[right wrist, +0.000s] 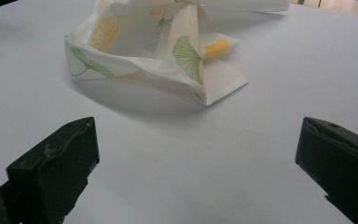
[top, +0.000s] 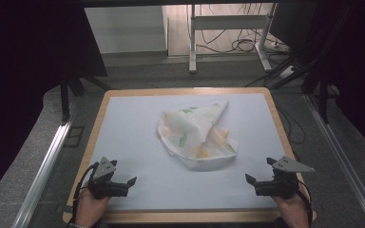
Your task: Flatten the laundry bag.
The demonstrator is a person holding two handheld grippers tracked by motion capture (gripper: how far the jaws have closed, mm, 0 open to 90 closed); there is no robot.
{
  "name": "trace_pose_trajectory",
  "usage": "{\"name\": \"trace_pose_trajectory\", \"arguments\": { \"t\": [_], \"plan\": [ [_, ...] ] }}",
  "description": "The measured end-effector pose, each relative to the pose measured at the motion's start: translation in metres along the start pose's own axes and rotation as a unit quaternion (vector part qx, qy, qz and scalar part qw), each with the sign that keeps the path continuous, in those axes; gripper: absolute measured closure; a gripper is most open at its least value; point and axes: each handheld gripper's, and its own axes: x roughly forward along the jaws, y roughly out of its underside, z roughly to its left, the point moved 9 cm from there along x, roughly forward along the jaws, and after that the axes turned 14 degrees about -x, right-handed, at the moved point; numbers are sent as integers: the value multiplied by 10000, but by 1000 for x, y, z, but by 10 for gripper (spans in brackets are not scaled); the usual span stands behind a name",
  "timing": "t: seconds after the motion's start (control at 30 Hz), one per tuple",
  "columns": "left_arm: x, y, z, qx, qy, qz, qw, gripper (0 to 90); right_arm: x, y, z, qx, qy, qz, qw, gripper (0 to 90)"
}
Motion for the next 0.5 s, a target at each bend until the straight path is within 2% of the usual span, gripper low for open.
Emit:
{"name": "trace_pose_trajectory", "arguments": {
  "t": [0.07, 0.13, 0.3, 0.5],
  "plan": [
    [-2, -3, -2, 29, 36, -102, 9999, 18, 0, 0, 0, 28, -28, 9, 10000, 0],
    [-1, -3, -2, 22, 35, -101, 9999, 14, 0, 1, 1, 18, -31, 26, 10000, 0],
    [2, 0, -1, 103, -37, 43, 9999, 8, 1, 1, 3, -33, -33, 61, 10000, 0],
    [3, 1, -2, 105, -27, 66, 9999, 8, 2, 2, 4, -29, -57, 129, 9999, 0]
  ]
}}
